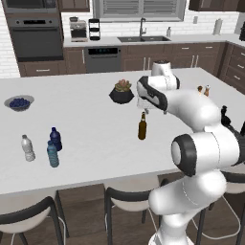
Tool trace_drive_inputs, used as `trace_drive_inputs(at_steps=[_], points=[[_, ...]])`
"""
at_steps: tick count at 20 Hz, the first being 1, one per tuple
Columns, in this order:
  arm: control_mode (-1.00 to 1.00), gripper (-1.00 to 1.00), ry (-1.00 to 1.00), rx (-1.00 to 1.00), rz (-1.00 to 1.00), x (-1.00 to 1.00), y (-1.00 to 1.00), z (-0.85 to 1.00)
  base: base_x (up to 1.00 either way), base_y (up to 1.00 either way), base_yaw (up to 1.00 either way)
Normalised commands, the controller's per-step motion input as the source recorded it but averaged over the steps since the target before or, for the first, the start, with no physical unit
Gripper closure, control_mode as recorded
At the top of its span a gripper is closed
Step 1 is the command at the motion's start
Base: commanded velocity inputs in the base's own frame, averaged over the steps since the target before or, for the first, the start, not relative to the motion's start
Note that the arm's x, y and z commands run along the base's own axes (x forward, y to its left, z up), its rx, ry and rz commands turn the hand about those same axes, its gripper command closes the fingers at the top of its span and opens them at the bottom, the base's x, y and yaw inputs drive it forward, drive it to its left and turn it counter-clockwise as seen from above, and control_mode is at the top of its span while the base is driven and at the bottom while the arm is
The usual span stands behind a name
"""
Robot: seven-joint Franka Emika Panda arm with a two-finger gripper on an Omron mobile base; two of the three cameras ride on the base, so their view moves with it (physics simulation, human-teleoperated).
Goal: Move the plastic bottles in the middle to the plastics group, and the glass bottles in the middle to the glass group.
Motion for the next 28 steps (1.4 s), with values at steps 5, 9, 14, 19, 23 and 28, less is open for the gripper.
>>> trace_drive_inputs(at_steps=[5,9,14,19,23,28], points=[[-1.00,-1.00,0.10,0.11,0.00,0.40,0.02,-0.05,0.00,0.00,0.00],[-1.00,-1.00,0.01,-0.01,0.00,0.43,0.00,-0.23,0.00,0.00,0.00],[-1.00,-1.00,0.00,-0.01,0.00,0.24,0.12,-0.35,0.00,0.00,0.00],[-1.00,-1.00,0.00,0.00,0.00,0.20,0.19,-0.37,0.00,0.00,0.00],[-1.00,-1.00,0.00,0.00,0.00,0.20,0.13,-0.30,0.00,0.00,0.00],[-1.00,-1.00,0.00,-0.02,0.00,0.24,0.01,-0.21,0.00,0.00,0.00]])
